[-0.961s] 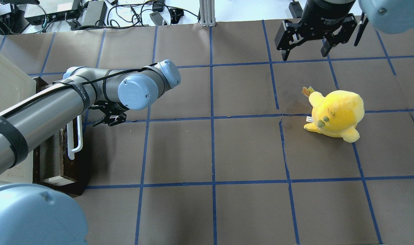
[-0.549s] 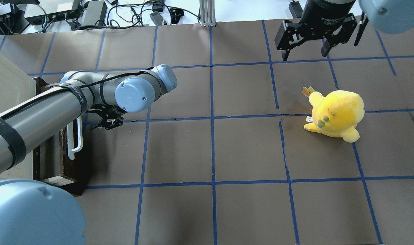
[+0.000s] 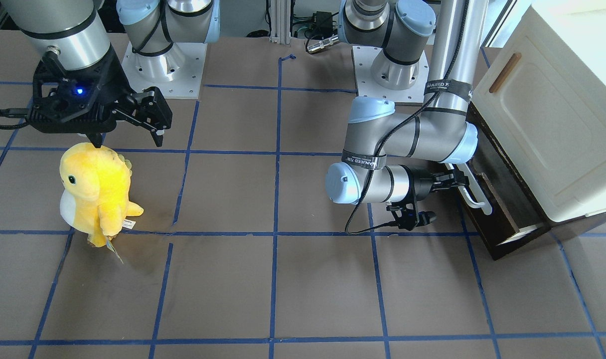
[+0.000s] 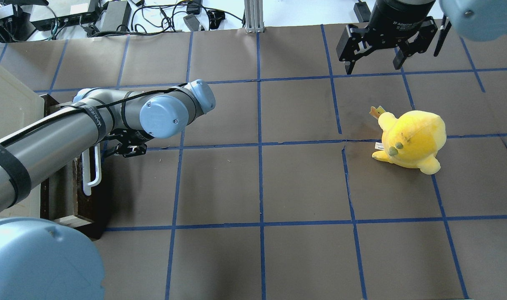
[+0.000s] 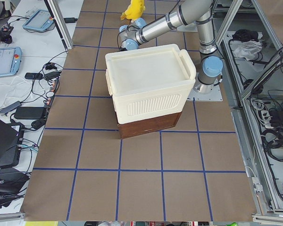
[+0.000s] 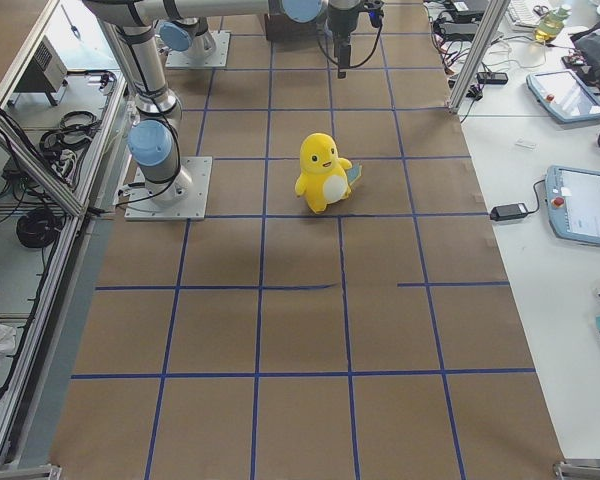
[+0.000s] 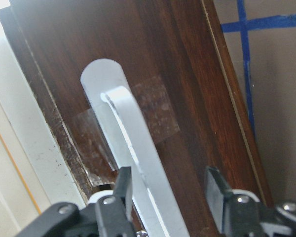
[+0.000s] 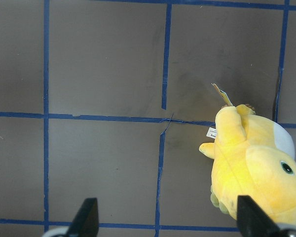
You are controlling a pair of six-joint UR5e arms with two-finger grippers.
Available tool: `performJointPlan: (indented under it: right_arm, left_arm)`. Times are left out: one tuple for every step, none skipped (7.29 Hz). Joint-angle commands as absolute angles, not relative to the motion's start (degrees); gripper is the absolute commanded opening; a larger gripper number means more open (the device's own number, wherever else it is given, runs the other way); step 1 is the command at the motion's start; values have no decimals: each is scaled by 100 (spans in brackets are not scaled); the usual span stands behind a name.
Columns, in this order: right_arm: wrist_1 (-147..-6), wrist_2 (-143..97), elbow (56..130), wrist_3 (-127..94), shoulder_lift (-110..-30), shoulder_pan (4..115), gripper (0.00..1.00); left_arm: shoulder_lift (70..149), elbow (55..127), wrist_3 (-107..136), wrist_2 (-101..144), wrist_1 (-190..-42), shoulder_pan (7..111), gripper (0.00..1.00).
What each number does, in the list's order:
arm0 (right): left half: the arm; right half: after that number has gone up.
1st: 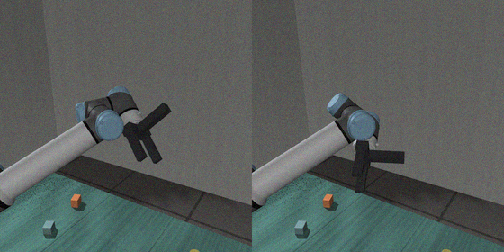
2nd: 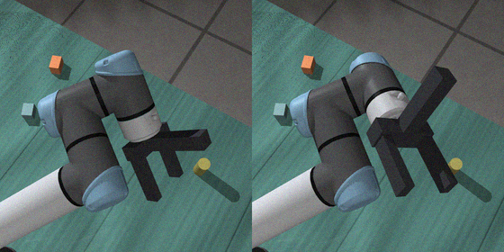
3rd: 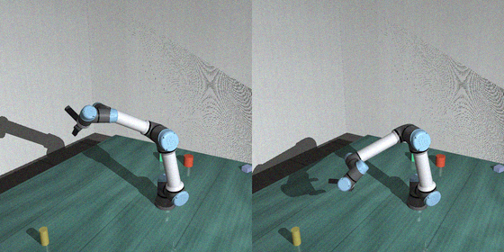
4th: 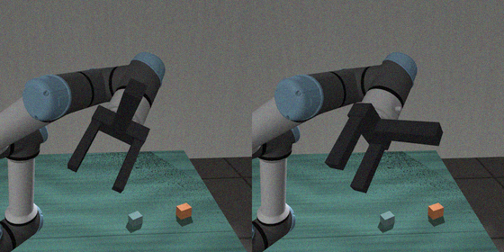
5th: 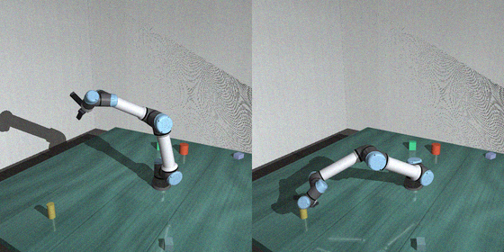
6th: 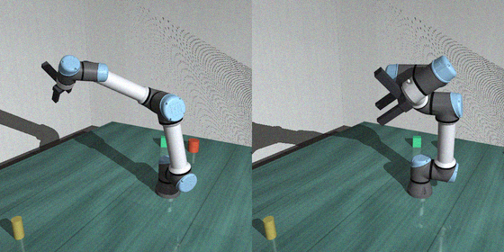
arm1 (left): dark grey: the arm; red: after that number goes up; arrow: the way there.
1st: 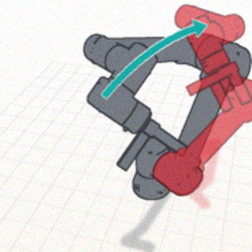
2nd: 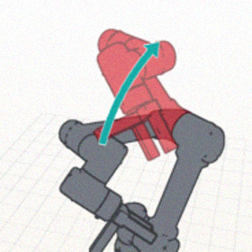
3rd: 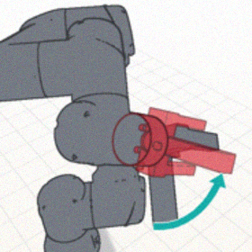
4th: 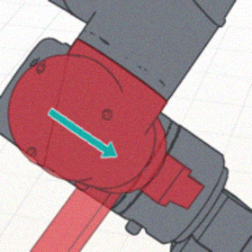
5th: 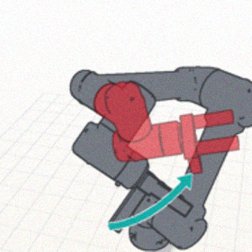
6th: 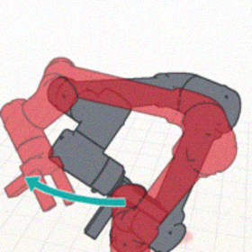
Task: Pull drawer sideways
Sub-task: 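Pull the handle with the left gripper, sliding the drawer away from the cabinet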
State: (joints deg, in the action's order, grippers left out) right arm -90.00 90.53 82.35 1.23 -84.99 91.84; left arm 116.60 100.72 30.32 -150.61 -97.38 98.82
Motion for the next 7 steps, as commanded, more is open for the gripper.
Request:
performJointPlan:
  right_arm:
    - [-9000, 9053, 8235, 123, -8499, 9185, 100]
    - [-9000, 9053, 8235, 123, -8499, 9185, 100]
    - [-9000, 9053, 8235, 123, -8499, 9185, 100]
    - [-9000, 9053, 8235, 123, -8499, 9185, 100]
    - [-9000, 9053, 8235, 123, -8499, 9185, 100]
    - [-9000, 9053, 8235, 123, -8499, 9185, 100]
    - [-9000, 9053, 8235, 123, -8499, 9185, 100]
  left_arm:
    - [11654, 10072, 3032, -15064, -9738, 9870, 44]
    - [11654, 10072, 3032, -15064, -9738, 9870, 42]
    - [11654, 10072, 3032, -15064, -9738, 9870, 38]
    - [11654, 10072, 3024, -15064, -9738, 9870, 36]
    - [11646, 10072, 3015, -15064, -9738, 9870, 33]
    - [11611, 10064, 2962, -15064, -9747, 9870, 27]
    - [11628, 10046, 2962, -15064, -9747, 9870, 27]
